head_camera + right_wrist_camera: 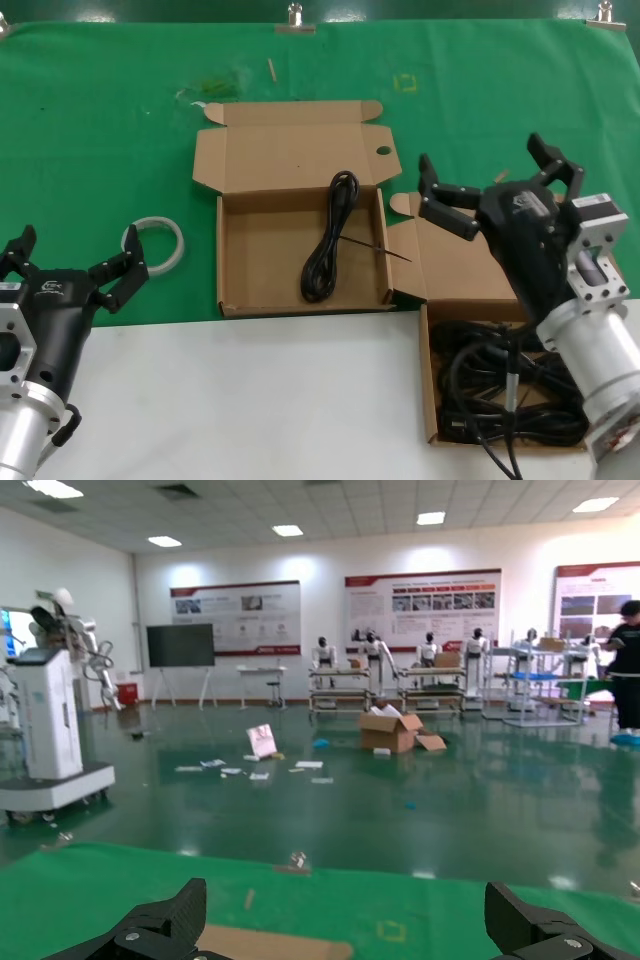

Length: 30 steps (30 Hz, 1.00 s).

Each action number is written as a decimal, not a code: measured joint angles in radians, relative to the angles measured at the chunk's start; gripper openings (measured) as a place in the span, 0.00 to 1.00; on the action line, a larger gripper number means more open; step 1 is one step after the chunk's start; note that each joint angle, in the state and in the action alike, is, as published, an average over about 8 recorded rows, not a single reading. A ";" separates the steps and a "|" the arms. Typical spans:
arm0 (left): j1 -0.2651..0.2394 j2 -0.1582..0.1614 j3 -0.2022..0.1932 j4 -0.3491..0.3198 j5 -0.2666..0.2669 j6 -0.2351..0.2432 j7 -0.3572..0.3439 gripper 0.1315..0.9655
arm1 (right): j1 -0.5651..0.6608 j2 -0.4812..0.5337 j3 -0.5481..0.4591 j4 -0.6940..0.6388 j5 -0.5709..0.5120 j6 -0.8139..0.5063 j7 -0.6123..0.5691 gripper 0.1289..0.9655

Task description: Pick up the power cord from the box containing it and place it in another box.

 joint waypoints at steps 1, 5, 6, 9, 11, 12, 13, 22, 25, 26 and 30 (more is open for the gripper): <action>0.000 0.000 0.000 0.000 0.000 0.000 0.000 0.71 | -0.004 0.002 0.004 -0.001 -0.003 0.002 0.003 1.00; 0.000 0.000 0.000 0.000 0.000 0.000 0.000 0.78 | -0.019 0.012 0.018 -0.005 -0.015 0.010 0.017 1.00; 0.000 0.000 0.000 0.000 0.000 0.000 0.000 0.80 | -0.023 0.014 0.021 -0.006 -0.018 0.012 0.020 1.00; 0.000 0.000 0.000 0.000 0.000 0.000 0.000 0.87 | -0.034 0.021 0.032 -0.008 -0.027 0.018 0.030 1.00; 0.000 0.000 0.000 0.000 0.000 0.000 0.000 0.89 | -0.042 0.025 0.039 -0.010 -0.033 0.022 0.037 1.00; 0.000 0.000 0.000 0.000 0.000 0.000 0.000 0.90 | -0.046 0.028 0.042 -0.011 -0.036 0.024 0.040 1.00; 0.000 0.000 0.000 0.000 0.000 0.000 0.000 0.91 | -0.050 0.030 0.046 -0.012 -0.040 0.026 0.043 1.00; 0.000 0.000 0.000 0.000 0.000 0.000 0.000 0.99 | -0.084 0.051 0.078 -0.020 -0.067 0.043 0.073 1.00; 0.000 0.000 0.000 0.000 0.000 0.000 0.000 0.99 | -0.095 0.058 0.089 -0.023 -0.076 0.049 0.083 1.00; 0.000 0.000 0.000 0.000 0.000 0.000 0.000 1.00 | -0.099 0.060 0.092 -0.024 -0.079 0.051 0.086 1.00; 0.000 0.000 0.000 0.000 0.000 0.000 0.000 1.00 | -0.109 0.066 0.101 -0.027 -0.087 0.056 0.095 1.00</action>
